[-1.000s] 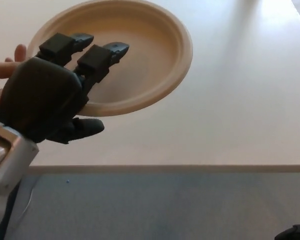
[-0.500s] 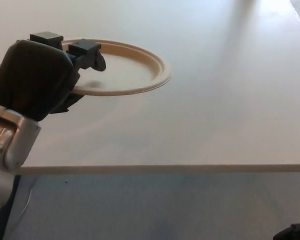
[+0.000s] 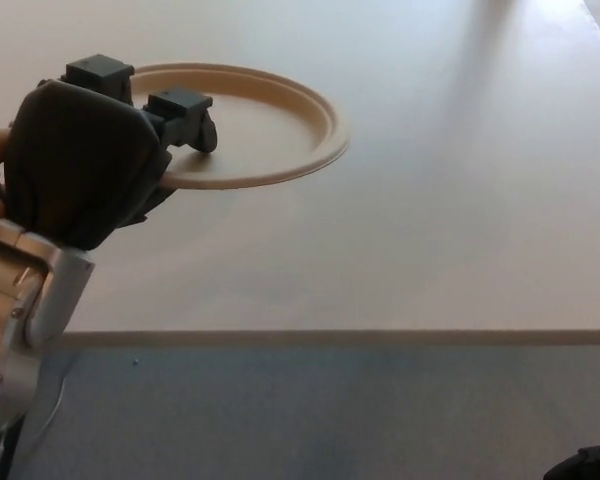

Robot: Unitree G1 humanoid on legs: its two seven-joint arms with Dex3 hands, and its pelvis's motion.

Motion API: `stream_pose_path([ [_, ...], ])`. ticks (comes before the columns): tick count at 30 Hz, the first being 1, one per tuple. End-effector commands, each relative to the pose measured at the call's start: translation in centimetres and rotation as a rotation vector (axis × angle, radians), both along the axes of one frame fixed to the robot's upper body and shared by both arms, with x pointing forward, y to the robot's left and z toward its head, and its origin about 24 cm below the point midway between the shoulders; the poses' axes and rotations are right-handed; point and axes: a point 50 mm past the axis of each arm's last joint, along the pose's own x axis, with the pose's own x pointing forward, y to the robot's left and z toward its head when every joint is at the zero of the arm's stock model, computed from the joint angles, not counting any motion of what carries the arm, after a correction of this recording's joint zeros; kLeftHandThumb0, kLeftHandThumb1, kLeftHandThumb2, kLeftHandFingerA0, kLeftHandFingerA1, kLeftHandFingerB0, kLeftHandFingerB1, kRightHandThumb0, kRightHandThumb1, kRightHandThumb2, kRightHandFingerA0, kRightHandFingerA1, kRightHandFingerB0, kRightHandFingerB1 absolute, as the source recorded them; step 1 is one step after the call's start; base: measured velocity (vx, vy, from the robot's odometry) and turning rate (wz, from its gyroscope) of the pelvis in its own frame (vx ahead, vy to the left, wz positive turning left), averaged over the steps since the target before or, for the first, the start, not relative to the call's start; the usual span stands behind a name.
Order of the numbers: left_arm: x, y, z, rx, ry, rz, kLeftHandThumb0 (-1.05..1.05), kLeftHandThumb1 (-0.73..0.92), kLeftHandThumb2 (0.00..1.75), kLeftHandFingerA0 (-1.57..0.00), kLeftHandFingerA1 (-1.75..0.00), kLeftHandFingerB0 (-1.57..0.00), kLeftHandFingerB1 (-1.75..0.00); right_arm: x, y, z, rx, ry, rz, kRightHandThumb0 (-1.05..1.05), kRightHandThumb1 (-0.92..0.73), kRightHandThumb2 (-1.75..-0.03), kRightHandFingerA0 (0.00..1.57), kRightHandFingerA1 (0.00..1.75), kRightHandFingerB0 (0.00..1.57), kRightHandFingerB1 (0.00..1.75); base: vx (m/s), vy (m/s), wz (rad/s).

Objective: A person passes a plate to the robot and the robot grabs it with its left hand and places it at the centre of the table infront of it

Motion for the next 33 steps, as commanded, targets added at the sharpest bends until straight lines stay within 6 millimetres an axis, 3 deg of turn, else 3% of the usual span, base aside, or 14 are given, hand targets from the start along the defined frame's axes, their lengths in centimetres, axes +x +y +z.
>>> stream_pose_path([
  [1, -0.1, 0.1, -0.1, -0.024, -0.034, -0.01, -0.18, 0.66, 0.59, -0.81, -1.69, -0.61, -1.33, -0.1, -0.8, 0.3, -0.03, -0.003, -0.001, -0.67, -0.8, -0.64, 0.82, 0.67, 0.58, 0.54, 0.0, 0.0, 0.0],
  [3, 0.0, 0.0, 0.1, -0.022, -0.033, -0.007, -0.17, 0.68, 0.59, -0.81, -1.7, -0.61, -1.34, -0.1, -0.8, 0.3, -0.025, -0.005, -0.005, -0.67, -0.79, -0.64, 0.82, 0.68, 0.59, 0.55, 0.0, 0.0, 0.0],
  [4, 0.3, -0.1, 0.4, -0.024, -0.039, -0.004, -0.25, 0.64, 0.59, -0.88, -1.56, -0.88, -0.64, 0.1, -0.8, 0.4, -0.025, -0.01, -0.005, -0.68, -0.8, -0.64, 0.81, 0.66, 0.59, 0.55, 0.0, 0.0, 0.0],
  [7, 1.1, -0.4, 0.8, -0.033, -0.05, -0.007, -0.24, 0.65, 0.59, -0.86, -1.6, -0.85, -0.8, 0.3, -0.9, 0.6, -0.026, -0.013, -0.004, -0.68, -0.8, -0.64, 0.81, 0.65, 0.58, 0.54, 0.0, 0.0, 0.0],
  [9, 2.7, -0.2, 0.4, -0.012, -0.029, 0.015, -0.19, 0.57, 0.56, -0.84, -1.65, -0.77, -1.21, 0.3, -0.8, 0.6, -0.029, -0.014, -0.006, -0.68, -0.8, -0.64, 0.81, 0.66, 0.57, 0.55, 0.0, 0.0, 0.0],
  [14, 4.8, 0.0, -1.0, 0.018, 0.025, 0.04, -0.11, 0.62, 0.57, -0.8, -1.68, -0.62, -1.35, -0.1, -0.7, 0.3, -0.03, -0.007, 0.005, -0.68, -0.81, -0.64, 0.81, 0.66, 0.58, 0.55, 0.0, 0.0, 0.0],
  [15, 5.3, -0.2, -1.3, 0.028, 0.045, 0.046, -0.26, 0.59, 0.62, -0.92, -1.61, -0.83, -1.1, -0.1, -0.7, 0.3, -0.028, -0.006, 0.002, -0.67, -0.8, -0.64, 0.82, 0.66, 0.58, 0.54, 0.0, 0.0, 0.0],
  [21, 7.5, -1.4, -2.6, 0.089, 0.129, 0.047, -0.23, 0.58, 0.57, -0.9, -1.55, -0.88, -0.61, 0.1, -0.7, 0.4, -0.024, -0.008, 0.004, -0.68, -0.79, -0.64, 0.81, 0.67, 0.59, 0.55, 0.0, 0.0, 0.0],
  [22, 7.7, -1.5, -2.8, 0.093, 0.139, 0.046, -0.23, 0.58, 0.57, -0.9, -1.55, -0.88, -0.61, 0.1, -0.7, 0.4, -0.026, -0.01, 0.008, -0.68, -0.79, -0.64, 0.81, 0.67, 0.59, 0.55, 0.0, 0.0, 0.0],
  [23, 7.9, -1.6, -2.8, 0.114, 0.143, 0.056, -0.24, 0.59, 0.59, -0.83, -1.62, -0.8, -0.85, 0.2, -0.6, 0.4, -0.026, -0.011, 0.008, -0.67, -0.79, -0.64, 0.81, 0.66, 0.6, 0.55, 0.0, 0.0, 0.0],
  [26, 8.6, -2.2, -3.2, 0.158, 0.175, 0.064, -0.25, 0.61, 0.6, -0.83, -1.64, -0.77, -0.92, 0.2, -0.6, 0.5, -0.033, -0.013, 0.02, -0.69, -0.78, -0.64, 0.8, 0.67, 0.57, 0.54, 0.0, 0.0, 0.0],
  [27, 8.7, -2.4, -3.3, 0.162, 0.18, 0.061, -0.37, 0.51, 0.7, -1.0, -1.45, -0.79, -0.57, 0.2, -0.6, 0.5, -0.034, -0.014, 0.022, -0.69, -0.8, -0.64, 0.79, 0.65, 0.58, 0.54, 0.0, 0.0, 0.0],
  [29, 8.9, -2.6, -3.6, 0.172, 0.183, 0.055, -0.27, 0.61, 0.58, -0.94, -1.5, -0.84, -0.49, 0.2, -0.6, 0.5, -0.038, -0.017, 0.028, -0.69, -0.81, -0.64, 0.79, 0.65, 0.57, 0.54, 0.0, 0.0, 0.0],
  [33, 9.3, -3.3, -4.0, 0.196, 0.198, 0.046, -0.28, 0.6, 0.61, -0.95, -1.52, -0.84, -0.52, 0.4, -0.5, 0.6, -0.036, -0.025, 0.034, -0.7, -0.8, -0.64, 0.79, 0.64, 0.55, 0.53, 0.0, 0.0, 0.0],
])
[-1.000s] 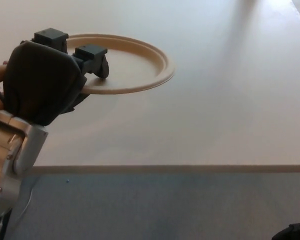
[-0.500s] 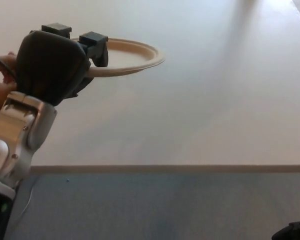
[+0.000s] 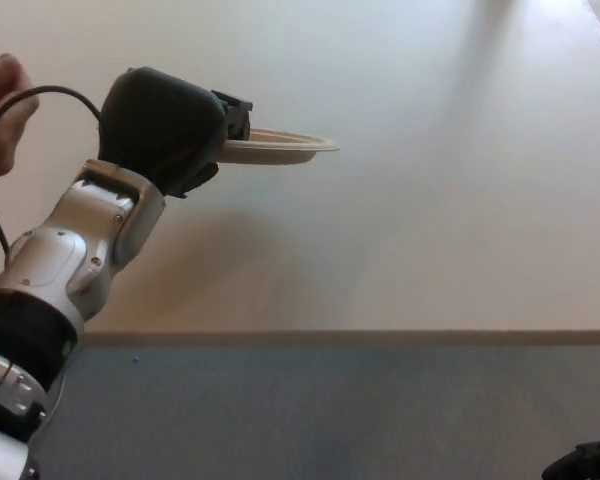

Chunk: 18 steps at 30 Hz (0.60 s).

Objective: A person passes a plate to the robot and the robot grabs it with its left hand and places it at the centre of the table infront of it

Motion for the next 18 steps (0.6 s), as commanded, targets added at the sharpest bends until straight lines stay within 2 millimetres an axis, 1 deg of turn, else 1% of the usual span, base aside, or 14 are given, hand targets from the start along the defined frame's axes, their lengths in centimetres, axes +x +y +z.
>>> stream_pose_path([
  [1, 0.5, -0.9, 0.0, 0.021, -0.015, -0.026, -0.27, 0.59, 0.61, -0.94, -1.53, -0.84, -0.52, 0.1, -0.6, 0.4, -0.022, -0.017, 0.01, -0.69, -0.8, -0.64, 0.78, 0.64, 0.55, 0.53, 0.0, 0.0, 0.0],
  [2, 0.5, -1.0, 0.1, 0.02, -0.016, -0.029, -0.27, 0.59, 0.61, -0.94, -1.53, -0.84, -0.52, 0.2, -0.5, 0.5, -0.022, -0.019, 0.011, -0.69, -0.8, -0.64, 0.78, 0.64, 0.55, 0.53, 0.0, 0.0, 0.0],
  [3, 0.6, -1.2, 0.0, 0.02, -0.018, -0.036, -0.24, 0.58, 0.57, -0.89, -1.59, -0.82, -0.81, 0.2, -0.5, 0.5, -0.021, -0.02, 0.011, -0.69, -0.78, -0.65, 0.8, 0.65, 0.53, 0.53, 0.0, 0.0, 0.0],
  [4, 0.7, -1.5, 0.0, 0.021, -0.023, -0.046, -0.24, 0.58, 0.57, -0.89, -1.59, -0.82, -0.81, 0.3, -0.5, 0.5, -0.019, -0.021, 0.011, -0.69, -0.78, -0.65, 0.8, 0.65, 0.53, 0.53, 0.0, 0.0, 0.0],
  [5, 0.7, -1.5, 0.0, 0.01, -0.007, -0.047, -0.34, 0.54, 0.61, -0.89, -1.61, -0.84, -1.01, 0.3, -0.4, 0.5, -0.019, -0.023, 0.017, -0.69, -0.78, -0.64, 0.8, 0.66, 0.54, 0.54, 0.0, 0.0, 0.0],
  [6, 0.8, -1.6, 0.1, -0.015, 0.023, -0.041, -0.27, 0.72, 0.59, -0.73, -1.71, -0.68, -1.19, 0.5, -0.2, 0.6, -0.019, -0.026, 0.02, -0.68, -0.78, -0.64, 0.81, 0.66, 0.54, 0.54, 0.0, 0.0, 0.0],
  [9, 1.1, -1.9, 0.4, -0.077, 0.078, -0.025, -0.28, 0.74, 0.59, -0.72, -1.72, -0.64, -1.29, 0.7, -0.2, 0.7, -0.02, -0.028, 0.021, -0.68, -0.77, -0.64, 0.81, 0.66, 0.52, 0.53, 0.0, 0.0, 0.0],
  [10, 1.2, -2.1, 0.6, -0.103, 0.112, -0.016, -0.35, 0.58, 0.88, -1.0, -1.34, -0.66, -1.12, 0.8, -0.2, 0.7, -0.022, -0.026, 0.027, -0.68, -0.79, -0.64, 0.79, 0.65, 0.54, 0.54, 0.0, 0.0, 0.0],
  [12, 1.4, -2.4, 1.0, -0.114, 0.139, -0.011, -0.35, 0.56, 0.86, -1.0, -1.35, -0.71, -1.01, 0.8, -0.3, 0.8, -0.021, -0.029, 0.026, -0.68, -0.79, -0.64, 0.79, 0.66, 0.55, 0.55, 0.0, 0.0, 0.0],
  [13, 1.5, -2.4, 1.1, -0.114, 0.149, -0.005, -0.25, 0.71, 0.63, -0.72, -1.56, -0.75, -0.73, 0.9, -0.3, 0.9, -0.024, -0.03, 0.029, -0.69, -0.79, -0.64, 0.8, 0.66, 0.54, 0.55, 0.0, 0.0, 0.0],
  [14, 1.6, -2.3, 1.3, -0.115, 0.16, 0.001, -0.25, 0.71, 0.63, -0.72, -1.56, -0.75, -0.73, 0.9, -0.2, 0.9, -0.027, -0.031, 0.034, -0.69, -0.79, -0.64, 0.8, 0.66, 0.54, 0.55, 0.0, 0.0, 0.0],
  [16, 1.8, -2.1, 1.6, -0.13, 0.235, 0.029, -0.34, 0.76, 0.64, -0.78, -1.25, -0.63, -0.47, 0.8, -0.3, 0.9, -0.027, -0.039, 0.038, -0.68, -0.78, -0.63, 0.78, 0.67, 0.59, 0.56, 0.0, 0.0, 0.0],
  [17, 1.9, -1.9, 1.8, -0.143, 0.301, 0.048, -0.34, 0.76, 0.64, -0.78, -1.25, -0.63, -0.47, 0.7, -0.2, 0.9, -0.023, -0.043, 0.039, -0.68, -0.78, -0.63, 0.78, 0.67, 0.59, 0.56, 0.0, 0.0, 0.0],
  [18, 2.0, -1.8, 1.9, -0.149, 0.329, 0.054, -0.38, 0.7, 0.62, -0.82, -0.98, -0.54, -0.37, 0.7, -0.2, 0.9, -0.023, -0.044, 0.042, -0.68, -0.79, -0.63, 0.77, 0.67, 0.58, 0.56, 0.0, 0.0, 0.0],
])
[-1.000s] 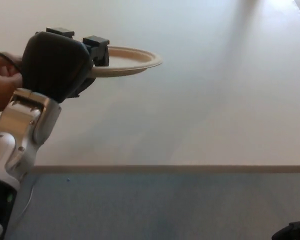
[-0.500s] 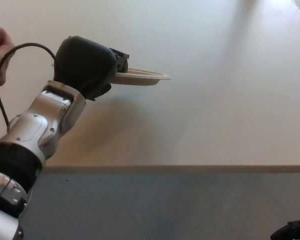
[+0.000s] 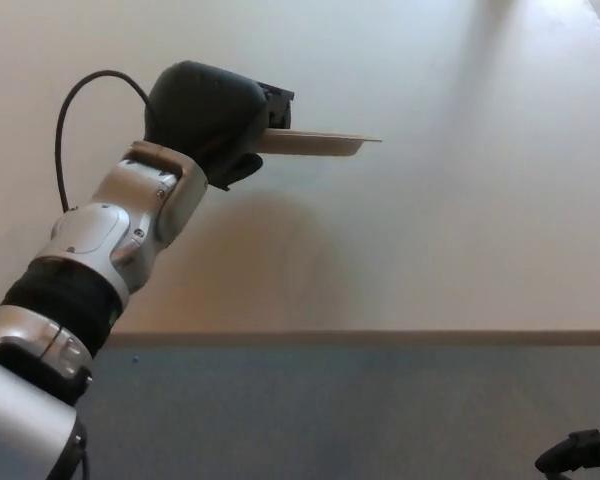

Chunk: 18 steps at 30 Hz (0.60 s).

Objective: A person passes a plate to the robot and the robot grabs it with its left hand and places it at the centre of the table infront of it

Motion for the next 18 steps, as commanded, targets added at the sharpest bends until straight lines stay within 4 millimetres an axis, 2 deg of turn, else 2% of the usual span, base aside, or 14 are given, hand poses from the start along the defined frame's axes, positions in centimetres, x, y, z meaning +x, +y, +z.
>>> stream_pose_path([
  [1, 0.8, 0.8, 1.0, -0.055, 0.242, 0.073, -0.38, 0.7, 0.62, -0.82, -0.98, -0.54, -0.37, 0.0, -0.7, 0.4, -0.024, -0.015, 0.016, -0.68, -0.79, -0.63, 0.77, 0.67, 0.58, 0.56, 0.0, 0.0, 0.0],
  [2, 1.2, 1.4, 1.6, -0.054, 0.423, 0.117, -0.7, 0.43, 0.78, -0.23, -0.47, -0.04, -0.25, 0.0, -0.7, 0.4, -0.032, -0.013, 0.025, -0.68, -0.79, -0.64, 0.78, 0.65, 0.57, 0.55, 0.0, 0.0, 0.0],
  [3, 1.3, 1.7, 1.9, -0.058, 0.5, 0.131, -0.7, 0.43, 0.78, -0.23, -0.47, -0.04, -0.25, 0.0, -0.7, 0.4, -0.035, -0.012, 0.028, -0.68, -0.79, -0.64, 0.78, 0.65, 0.57, 0.55, 0.0, 0.0, 0.0],
  [4, 1.8, 2.2, 2.7, -0.171, 0.688, 0.206, -0.56, 0.37, 0.75, 0.0, -0.07, 0.0, -0.11, 0.0, -0.7, 0.4, -0.036, -0.012, 0.035, -0.7, -0.8, -0.64, 0.79, 0.65, 0.6, 0.56, 0.0, 0.0, 0.0],
  [5, 1.9, 2.4, 3.2, -0.211, 0.788, 0.234, -0.56, 0.38, 0.77, 0.0, -0.03, 0.0, -0.07, 0.0, -0.6, 0.5, -0.033, -0.012, 0.035, -0.7, -0.79, -0.64, 0.78, 0.66, 0.6, 0.56, 0.0, 0.0, 0.0],
  [10, 2.3, 2.7, 4.7, -0.055, 0.843, 0.308, -0.61, 0.39, 0.81, 0.0, -0.01, 0.0, 0.0, 0.1, -0.6, 0.4, -0.023, -0.006, 0.022, -0.7, -0.78, -0.63, 0.77, 0.65, 0.57, 0.54, 0.0, 0.0, 0.0],
  [13, 2.1, 2.8, 5.3, -0.033, 0.882, 0.294, -0.71, 0.41, 0.83, 0.0, -0.09, 0.0, 0.0, 0.1, -0.6, 0.4, -0.031, -0.007, 0.029, -0.7, -0.78, -0.63, 0.78, 0.65, 0.56, 0.55, 0.0, 0.0, 0.0],
  [14, 2.1, 2.8, 5.2, -0.007, 0.877, 0.279, -0.75, 0.4, 0.86, 0.0, -0.23, 0.0, -0.04, 0.1, -0.6, 0.5, -0.031, -0.012, 0.03, -0.69, -0.78, -0.63, 0.79, 0.66, 0.57, 0.55, 0.0, 0.0, 0.0],
  [15, 2.0, 2.8, 5.2, 0.001, 0.876, 0.276, -0.75, 0.4, 0.86, 0.0, -0.23, 0.0, -0.04, 0.1, -0.6, 0.5, -0.031, -0.013, 0.03, -0.69, -0.78, -0.63, 0.79, 0.66, 0.57, 0.55, 0.0, 0.0, 0.0],
  [16, 2.0, 2.8, 5.1, 0.021, 0.877, 0.27, -0.8, 0.43, 0.9, -0.01, -0.32, 0.0, 0.0, 0.1, -0.6, 0.5, -0.032, -0.017, 0.033, -0.68, -0.78, -0.63, 0.79, 0.65, 0.58, 0.56, 0.0, 0.0, 0.0],
  [17, 1.9, 2.8, 5.0, 0.002, 0.9, 0.268, -1.01, 0.51, 0.67, -0.03, -0.29, 0.0, -0.06, 0.0, -0.6, 0.5, -0.032, -0.018, 0.034, -0.68, -0.77, -0.63, 0.79, 0.66, 0.58, 0.56, 0.0, 0.0, 0.0],
  [18, 1.9, 2.9, 4.8, -0.037, 0.936, 0.267, -1.01, 0.51, 0.67, -0.03, -0.29, 0.0, -0.06, 0.0, -0.6, 0.4, -0.033, -0.017, 0.032, -0.68, -0.77, -0.63, 0.79, 0.66, 0.58, 0.56, 0.0, 0.0, 0.0],
])
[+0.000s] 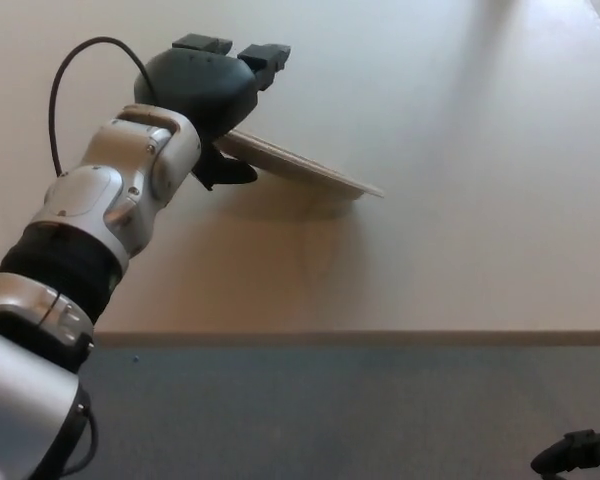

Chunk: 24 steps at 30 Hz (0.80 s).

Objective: A person passes a plate to the robot and the robot grabs it with its left hand and places it at the centre of the table infront of it

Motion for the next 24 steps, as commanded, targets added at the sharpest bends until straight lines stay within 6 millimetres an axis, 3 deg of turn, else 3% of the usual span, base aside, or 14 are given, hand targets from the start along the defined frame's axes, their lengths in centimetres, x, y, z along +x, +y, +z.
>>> stream_pose_path([
  [1, 0.5, 2.4, 2.7, -0.103, 0.712, 0.215, -1.01, 0.43, 0.76, -0.07, -0.24, 0.0, 0.0, 0.0, -0.9, 0.5, -0.04, -0.015, 0.025, -0.69, -0.78, -0.63, 0.78, 0.65, 0.56, 0.55, 0.0, 0.0, 0.0],
  [2, 0.5, 2.5, 2.6, -0.11, 0.721, 0.219, -0.86, 0.46, 0.93, -0.04, -0.17, 0.0, 0.0, 0.0, -0.9, 0.5, -0.041, -0.014, 0.028, -0.7, -0.78, -0.63, 0.78, 0.66, 0.57, 0.56, 0.0, 0.0, 0.0],
  [7, 0.2, 2.5, 2.9, -0.081, 0.723, 0.173, -0.98, 0.59, 1.04, -0.07, -0.2, 0.0, 0.0, 0.2, -0.9, 0.7, -0.045, -0.013, 0.024, -0.7, -0.77, -0.63, 0.78, 0.66, 0.58, 0.55, 0.0, 0.0, 0.0],
  [8, 0.2, 2.5, 2.9, -0.083, 0.724, 0.172, -1.04, 0.78, 0.64, -0.02, -0.29, 0.0, 0.0, 0.3, -0.9, 0.7, -0.046, -0.012, 0.025, -0.7, -0.77, -0.63, 0.79, 0.65, 0.58, 0.55, 0.0, 0.0, 0.0],
  [11, 0.2, 2.8, 2.5, -0.103, 0.76, 0.191, -1.05, 0.81, 0.65, 0.0, -0.17, 0.0, 0.0, 0.5, -0.9, 0.8, -0.042, -0.016, 0.024, -0.68, -0.75, -0.62, 0.79, 0.65, 0.57, 0.54, 0.0, 0.0, 0.0],
  [14, 0.3, 2.8, 2.3, -0.088, 0.794, 0.217, -1.05, 0.8, 0.65, 0.0, -0.22, 0.0, 0.0, 0.7, -0.9, 1.0, -0.043, -0.017, 0.024, -0.69, -0.72, -0.63, 0.8, 0.66, 0.55, 0.54, 0.0, 0.0, 0.0],
  [15, 0.2, 2.8, 2.2, -0.096, 0.828, 0.219, -1.05, 0.73, 1.18, 0.0, -0.06, 0.0, 0.0, 0.8, -0.8, 1.1, -0.045, -0.018, 0.028, -0.68, -0.72, -0.63, 0.79, 0.65, 0.55, 0.53, 0.0, 0.0, 0.0],
  [17, 0.0, 2.8, 2.0, -0.102, 0.867, 0.213, -1.05, 0.73, 1.18, 0.0, -0.06, 0.0, 0.0, 0.8, -0.8, 1.0, -0.049, -0.017, 0.034, -0.68, -0.72, -0.63, 0.79, 0.65, 0.55, 0.53, 0.0, 0.0, 0.0],
  [18, -0.1, 2.8, 1.8, -0.066, 0.875, 0.215, -0.97, 0.8, 1.19, -0.06, -0.36, -0.13, -0.27, 1.0, -1.0, 1.2, -0.05, -0.022, 0.034, -0.67, -0.71, -0.63, 0.78, 0.65, 0.55, 0.53, 0.0, 0.0, 0.0],
  [19, -0.1, 2.8, 1.7, -0.05, 0.879, 0.217, -0.97, 0.8, 1.19, -0.06, -0.36, -0.13, -0.27, 1.1, -1.0, 1.3, -0.051, -0.024, 0.034, -0.67, -0.71, -0.63, 0.78, 0.65, 0.55, 0.53, 0.0, 0.0, 0.0],
  [20, -0.4, 2.6, 1.2, -0.021, 0.925, 0.234, -1.03, 0.92, 0.85, -0.16, -0.4, -0.27, -0.34, 1.0, -1.0, 1.4, -0.047, -0.026, 0.041, -0.68, -0.71, -0.62, 0.77, 0.65, 0.55, 0.53, 0.0, 0.0, 0.0],
  [24, -0.6, 2.6, 0.3, 0.022, 0.939, 0.236, -1.02, 0.92, 0.87, -0.11, -0.34, -0.24, -0.33, 1.3, -0.9, 1.5, -0.043, -0.029, 0.048, -0.68, -0.7, -0.62, 0.78, 0.65, 0.56, 0.54, 0.0, 0.0, 0.0],
])
